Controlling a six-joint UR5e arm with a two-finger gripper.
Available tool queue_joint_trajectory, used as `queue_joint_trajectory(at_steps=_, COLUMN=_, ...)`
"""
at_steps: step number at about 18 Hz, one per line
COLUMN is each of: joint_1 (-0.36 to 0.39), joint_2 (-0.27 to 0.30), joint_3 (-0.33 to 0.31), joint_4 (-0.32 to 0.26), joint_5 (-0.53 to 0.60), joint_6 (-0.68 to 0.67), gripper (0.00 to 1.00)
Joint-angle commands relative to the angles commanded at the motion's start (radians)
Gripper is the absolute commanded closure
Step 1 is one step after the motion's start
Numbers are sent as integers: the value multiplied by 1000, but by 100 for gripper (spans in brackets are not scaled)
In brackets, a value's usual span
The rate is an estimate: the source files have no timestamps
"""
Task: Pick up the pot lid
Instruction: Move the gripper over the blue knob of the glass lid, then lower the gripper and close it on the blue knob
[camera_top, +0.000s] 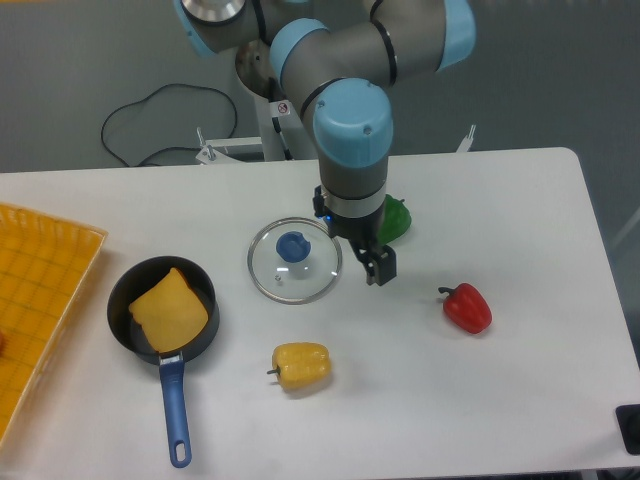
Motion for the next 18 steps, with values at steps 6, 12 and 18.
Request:
queue_joint_trajectory(at_steps=6, joint_1=-57, joint_2=52, joint_3=-92, joint_4=0, joint_5=-29, joint_6=-89, gripper=0)
queue_joint_trajectory(at_steps=12, joint_1=-176, joint_2=2, joint_3=-102, joint_4=32, joint_5=-26, joint_6=-276, gripper=0)
queue_joint_trajectory(at_steps=18, joint_1=-245, joint_2=-53, joint_3=-115, joint_4=124, joint_5=-15, joint_6=-276, gripper=0)
